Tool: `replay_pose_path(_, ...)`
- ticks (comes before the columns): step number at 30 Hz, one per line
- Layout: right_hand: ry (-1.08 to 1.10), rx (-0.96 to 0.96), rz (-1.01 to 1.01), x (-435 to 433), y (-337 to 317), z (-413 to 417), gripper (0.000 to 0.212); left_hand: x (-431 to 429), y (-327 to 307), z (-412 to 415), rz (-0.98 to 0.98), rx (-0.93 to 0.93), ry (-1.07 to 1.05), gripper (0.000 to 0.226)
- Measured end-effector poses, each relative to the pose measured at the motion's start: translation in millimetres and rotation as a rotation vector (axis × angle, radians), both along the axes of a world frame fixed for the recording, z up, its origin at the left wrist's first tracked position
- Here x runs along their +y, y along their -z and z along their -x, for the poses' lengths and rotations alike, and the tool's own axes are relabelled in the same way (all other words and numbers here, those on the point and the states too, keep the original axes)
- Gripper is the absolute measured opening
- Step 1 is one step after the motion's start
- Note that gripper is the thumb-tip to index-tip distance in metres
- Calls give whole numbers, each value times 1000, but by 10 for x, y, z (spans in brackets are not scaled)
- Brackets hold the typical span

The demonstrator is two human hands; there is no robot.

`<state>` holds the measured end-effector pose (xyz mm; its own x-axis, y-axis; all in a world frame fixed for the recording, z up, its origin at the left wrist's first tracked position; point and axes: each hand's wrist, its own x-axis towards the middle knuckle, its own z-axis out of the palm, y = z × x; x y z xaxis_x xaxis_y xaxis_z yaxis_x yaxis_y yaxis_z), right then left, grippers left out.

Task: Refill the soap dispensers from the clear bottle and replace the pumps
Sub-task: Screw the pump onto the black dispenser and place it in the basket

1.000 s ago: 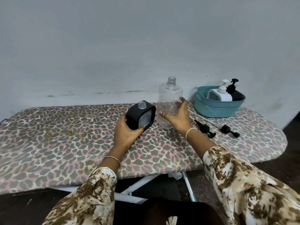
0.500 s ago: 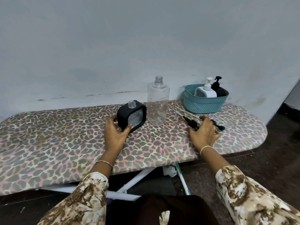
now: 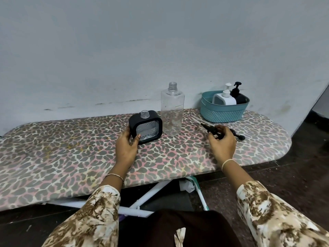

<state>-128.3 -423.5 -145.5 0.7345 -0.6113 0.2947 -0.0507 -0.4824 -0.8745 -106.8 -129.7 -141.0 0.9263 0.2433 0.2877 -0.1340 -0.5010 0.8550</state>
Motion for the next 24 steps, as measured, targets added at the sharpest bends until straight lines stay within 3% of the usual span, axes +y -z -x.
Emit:
replay_pose_path(8,-31,-333,-368,184,-380,209,36,5,-2,20,28,25,32,58)
replay_pose_path(14,-163,-543,-571,459,-908,230,25,-9,-10,27,82,63,43,59)
replay_pose_path(18,-307,-527,-509,722,-1144,135,19,-1,-26,41,146,79,60,59)
replay_pose_path(24,-437,-332,-213,1045,-1288,-124,12,10,-43,57,197,94,81,59)
